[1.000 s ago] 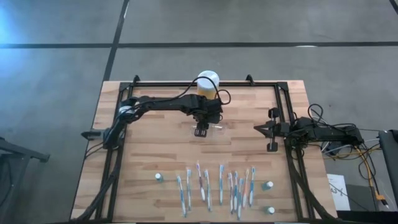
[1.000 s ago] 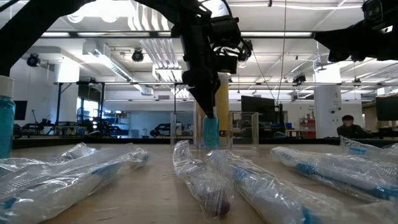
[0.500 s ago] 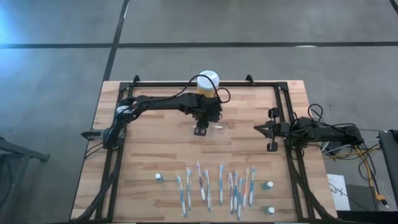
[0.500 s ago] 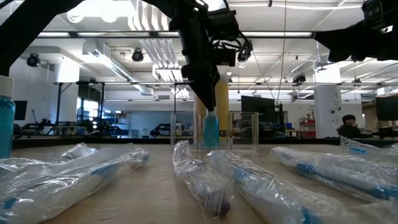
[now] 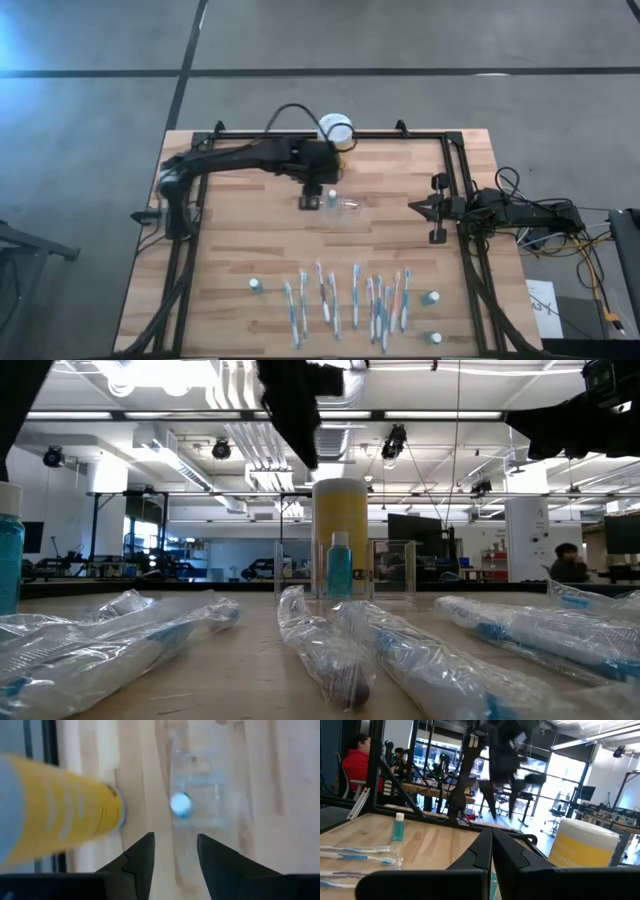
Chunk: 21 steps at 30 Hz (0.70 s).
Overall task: Pick & Place toothbrushing station
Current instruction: Put the blue mouthwash into the transparent organizer
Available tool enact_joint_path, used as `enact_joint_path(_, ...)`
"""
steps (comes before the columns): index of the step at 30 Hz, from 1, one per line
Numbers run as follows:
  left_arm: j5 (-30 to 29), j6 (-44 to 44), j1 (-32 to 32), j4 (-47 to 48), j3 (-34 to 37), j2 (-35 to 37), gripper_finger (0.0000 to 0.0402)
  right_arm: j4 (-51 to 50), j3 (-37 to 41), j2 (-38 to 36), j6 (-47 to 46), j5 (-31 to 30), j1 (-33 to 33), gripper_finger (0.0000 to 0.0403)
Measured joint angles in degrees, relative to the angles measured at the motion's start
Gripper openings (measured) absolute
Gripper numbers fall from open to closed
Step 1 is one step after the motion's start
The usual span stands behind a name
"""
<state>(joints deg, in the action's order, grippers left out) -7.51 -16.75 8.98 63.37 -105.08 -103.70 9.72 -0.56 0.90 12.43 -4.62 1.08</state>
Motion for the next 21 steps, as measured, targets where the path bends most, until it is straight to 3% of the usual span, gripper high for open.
enact_joint_path(10, -1.4, 21.7, -7.9, 7.5, 0.4, 19.9, 0.0130, 0.1, 0.0, 0.0, -0.2, 0.0, 0.0, 0.0008)
enact_joint_path(15, -1.7, 27.8, -13.2, 8.6, 2.8, 27.4, 0.0106, 0.1, 0.0, 0.0, -0.7, 0.0, 0.0, 0.0008)
enact_joint_path(21, -12.2, 43.6, -16.5, 8.4, 11.4, 34.8, 0.0071, 0.1, 0.0, 0.0, -1.3, 0.0, 0.0, 0.0008)
